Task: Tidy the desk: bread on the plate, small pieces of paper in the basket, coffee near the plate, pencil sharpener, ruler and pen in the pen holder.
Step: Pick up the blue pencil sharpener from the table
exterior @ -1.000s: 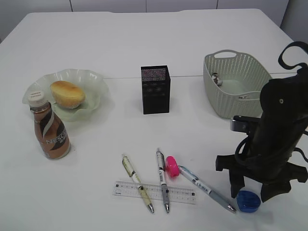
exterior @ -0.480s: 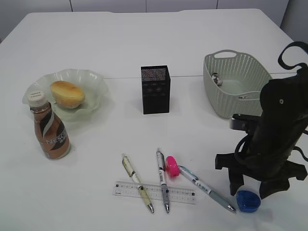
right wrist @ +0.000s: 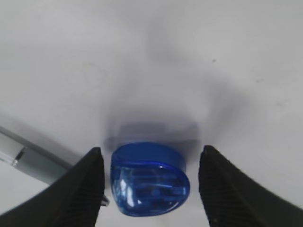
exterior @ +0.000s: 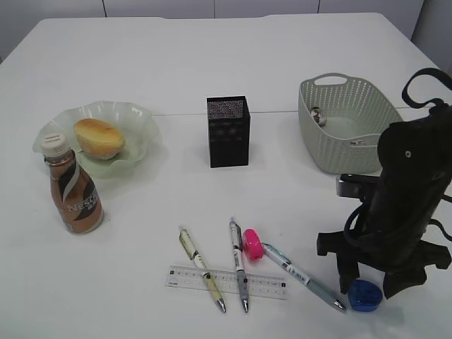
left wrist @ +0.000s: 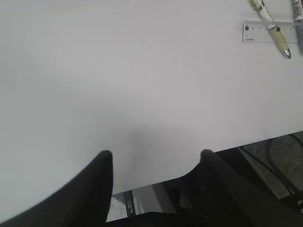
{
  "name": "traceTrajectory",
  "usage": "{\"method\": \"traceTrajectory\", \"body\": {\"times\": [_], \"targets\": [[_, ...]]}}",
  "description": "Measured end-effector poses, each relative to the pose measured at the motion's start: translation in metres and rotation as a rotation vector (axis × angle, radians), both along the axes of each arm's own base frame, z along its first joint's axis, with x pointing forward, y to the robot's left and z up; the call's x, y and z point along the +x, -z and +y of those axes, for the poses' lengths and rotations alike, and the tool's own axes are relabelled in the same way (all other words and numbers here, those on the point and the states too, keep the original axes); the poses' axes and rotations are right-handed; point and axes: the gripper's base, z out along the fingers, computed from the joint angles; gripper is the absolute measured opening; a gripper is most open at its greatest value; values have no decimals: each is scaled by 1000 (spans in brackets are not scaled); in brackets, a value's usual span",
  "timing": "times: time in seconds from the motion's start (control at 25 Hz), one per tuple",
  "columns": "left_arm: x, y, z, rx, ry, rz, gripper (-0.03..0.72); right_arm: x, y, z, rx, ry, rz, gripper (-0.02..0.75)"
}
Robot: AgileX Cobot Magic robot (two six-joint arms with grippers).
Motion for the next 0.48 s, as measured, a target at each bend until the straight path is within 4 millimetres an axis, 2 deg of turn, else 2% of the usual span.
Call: {"method": "traceTrajectory", "body": {"times": [0.48], "targets": [[0,0,0,-2,0,0,416,-4,0,-1,-15,-5,46,488]]}}
